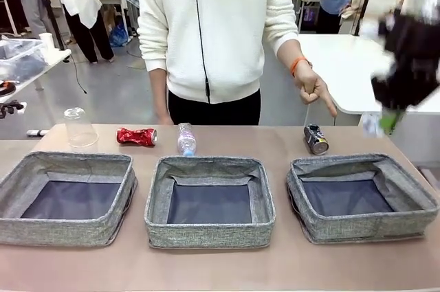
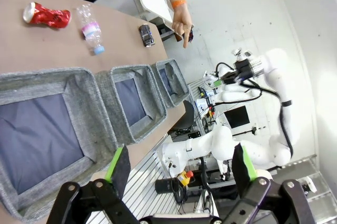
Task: Sort the waste into the appropriate baskets.
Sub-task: Place the picked waste into the Fabric basket indicated by the person.
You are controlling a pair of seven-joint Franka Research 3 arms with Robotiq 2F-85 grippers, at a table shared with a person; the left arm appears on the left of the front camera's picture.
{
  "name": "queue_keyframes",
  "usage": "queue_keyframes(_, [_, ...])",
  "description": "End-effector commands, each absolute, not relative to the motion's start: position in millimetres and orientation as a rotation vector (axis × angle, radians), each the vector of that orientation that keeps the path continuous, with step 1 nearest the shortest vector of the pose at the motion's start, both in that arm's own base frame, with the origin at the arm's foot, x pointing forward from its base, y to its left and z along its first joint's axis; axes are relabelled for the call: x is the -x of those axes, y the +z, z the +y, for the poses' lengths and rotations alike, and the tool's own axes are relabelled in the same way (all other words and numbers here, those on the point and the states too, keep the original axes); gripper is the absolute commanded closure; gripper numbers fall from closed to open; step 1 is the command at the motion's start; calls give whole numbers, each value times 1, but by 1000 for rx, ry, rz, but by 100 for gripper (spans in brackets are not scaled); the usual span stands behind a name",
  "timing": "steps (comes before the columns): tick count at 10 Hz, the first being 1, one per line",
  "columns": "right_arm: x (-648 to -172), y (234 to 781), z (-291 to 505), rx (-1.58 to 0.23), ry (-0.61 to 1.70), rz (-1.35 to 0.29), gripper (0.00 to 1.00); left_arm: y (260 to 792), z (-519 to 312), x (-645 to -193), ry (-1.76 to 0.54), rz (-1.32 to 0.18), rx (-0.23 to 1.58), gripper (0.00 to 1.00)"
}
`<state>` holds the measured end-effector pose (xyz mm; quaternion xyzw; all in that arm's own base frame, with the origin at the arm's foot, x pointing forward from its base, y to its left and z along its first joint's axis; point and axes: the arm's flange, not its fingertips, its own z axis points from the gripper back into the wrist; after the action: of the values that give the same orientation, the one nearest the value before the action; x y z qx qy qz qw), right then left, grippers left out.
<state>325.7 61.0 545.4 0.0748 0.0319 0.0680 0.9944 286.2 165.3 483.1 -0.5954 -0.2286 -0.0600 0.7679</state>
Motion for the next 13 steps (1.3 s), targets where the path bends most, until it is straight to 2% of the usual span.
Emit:
queue_keyframes(1, [-314, 489, 46, -231, 28, -16, 99, 484, 165, -286, -148, -518, 1305, 0])
queue_keyframes(7, [-321, 476, 44, -273, -46, -70, 99, 484, 165, -286, -148, -518, 1305, 0])
queue_keyframes(8, [-321, 476, 45, -277, -43, -63, 88, 484, 165, -286, -148, -518, 1305, 0])
queue_keyframes(9, [-322, 475, 45, -285, -32, -69, 41, 484, 165, -286, -148, -518, 1305, 0])
queue_keyframes(10, [-322, 475, 45, -287, -37, -68, 29, 484, 165, -286, -148, -518, 1305, 0])
queue_keyframes(11, [-321, 474, 45, -288, -40, -66, 0, 484, 165, -286, -148, -518, 1305, 0])
queue_keyframes(12, [-321, 474, 45, -292, -41, -69, 0, 484, 165, -286, -148, -518, 1305, 0])
queue_keyframes(13, [-321, 474, 45, -297, -41, -69, 16, 484, 165, -286, -148, -518, 1305, 0])
